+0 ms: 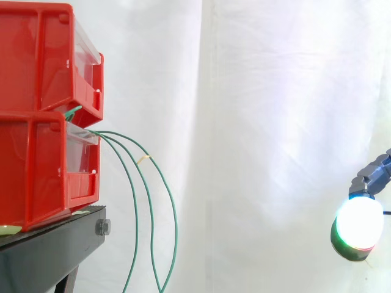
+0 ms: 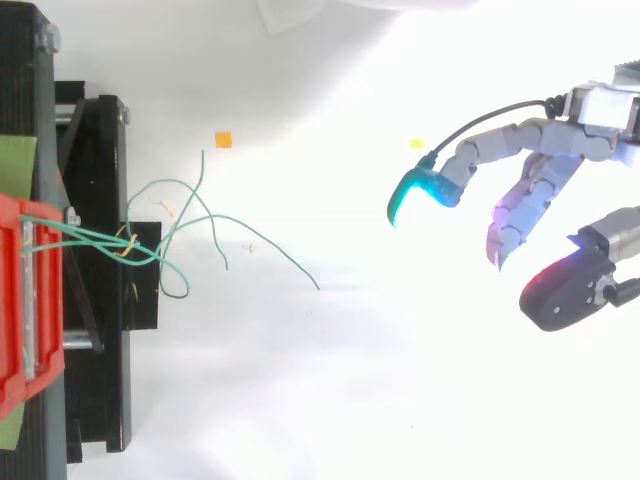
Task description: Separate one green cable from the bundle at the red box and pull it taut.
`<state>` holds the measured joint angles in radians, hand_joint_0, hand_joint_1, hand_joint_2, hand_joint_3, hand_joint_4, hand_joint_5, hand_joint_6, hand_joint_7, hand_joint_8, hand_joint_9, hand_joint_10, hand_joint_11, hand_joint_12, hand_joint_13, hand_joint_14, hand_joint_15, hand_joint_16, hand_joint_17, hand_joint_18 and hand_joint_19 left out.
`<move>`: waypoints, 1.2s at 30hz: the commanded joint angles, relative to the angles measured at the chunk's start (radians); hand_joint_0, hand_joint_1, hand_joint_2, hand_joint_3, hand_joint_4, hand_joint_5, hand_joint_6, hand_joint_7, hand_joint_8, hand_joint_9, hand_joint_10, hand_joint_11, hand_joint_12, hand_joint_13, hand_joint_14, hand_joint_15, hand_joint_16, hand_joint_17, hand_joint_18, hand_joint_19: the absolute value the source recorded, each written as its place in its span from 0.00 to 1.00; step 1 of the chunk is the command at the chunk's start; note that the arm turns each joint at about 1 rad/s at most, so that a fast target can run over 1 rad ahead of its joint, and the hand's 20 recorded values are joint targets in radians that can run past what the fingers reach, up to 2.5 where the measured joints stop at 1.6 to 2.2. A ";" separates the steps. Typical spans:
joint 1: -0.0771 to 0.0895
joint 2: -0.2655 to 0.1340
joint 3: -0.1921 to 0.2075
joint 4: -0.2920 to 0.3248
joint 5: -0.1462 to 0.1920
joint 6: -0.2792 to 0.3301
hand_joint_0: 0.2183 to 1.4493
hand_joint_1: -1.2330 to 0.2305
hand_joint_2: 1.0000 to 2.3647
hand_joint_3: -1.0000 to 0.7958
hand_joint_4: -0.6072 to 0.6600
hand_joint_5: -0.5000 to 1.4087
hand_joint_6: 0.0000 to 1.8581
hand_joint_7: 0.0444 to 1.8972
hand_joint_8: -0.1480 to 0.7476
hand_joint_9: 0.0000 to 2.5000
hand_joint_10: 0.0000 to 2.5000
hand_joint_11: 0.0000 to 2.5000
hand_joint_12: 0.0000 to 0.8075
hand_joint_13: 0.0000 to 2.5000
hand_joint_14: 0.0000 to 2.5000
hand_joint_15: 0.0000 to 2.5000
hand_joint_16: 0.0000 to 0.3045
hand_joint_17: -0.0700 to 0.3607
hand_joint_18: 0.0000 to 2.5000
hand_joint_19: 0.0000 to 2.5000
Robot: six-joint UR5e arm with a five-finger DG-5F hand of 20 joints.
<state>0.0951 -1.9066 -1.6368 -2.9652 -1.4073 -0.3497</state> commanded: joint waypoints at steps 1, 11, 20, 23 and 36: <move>0.001 0.000 0.000 -0.002 0.001 0.000 0.20 0.51 0.00 0.28 0.70 0.18 0.27 0.37 0.51 0.45 0.01 0.27 0.49 0.39 0.01 0.25 0.20 0.48 0.37 0.26; 0.000 0.000 0.000 0.000 0.001 0.000 0.20 0.49 0.00 0.28 0.72 0.18 0.27 0.36 0.54 0.45 0.01 0.24 0.52 0.42 0.01 0.24 0.23 0.53 0.41 0.26; 0.000 0.000 0.000 0.000 0.001 0.000 0.20 0.46 0.00 0.28 0.73 0.16 0.27 0.34 0.56 0.40 0.01 0.17 0.52 0.39 0.01 0.20 0.24 0.54 0.43 0.24; 0.001 0.000 0.000 -0.002 0.001 0.000 0.20 0.45 0.00 0.28 0.74 0.16 0.27 0.33 0.57 0.35 0.00 0.14 0.51 0.36 0.01 0.17 0.24 0.54 0.42 0.23; 0.000 0.000 0.000 0.000 0.001 0.000 0.32 0.40 0.00 0.28 0.61 0.20 0.27 0.30 0.43 0.50 0.01 0.26 0.39 0.42 0.01 0.26 0.15 0.40 0.33 0.26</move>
<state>0.0957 -1.9063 -1.6368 -2.9658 -1.4070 -0.3497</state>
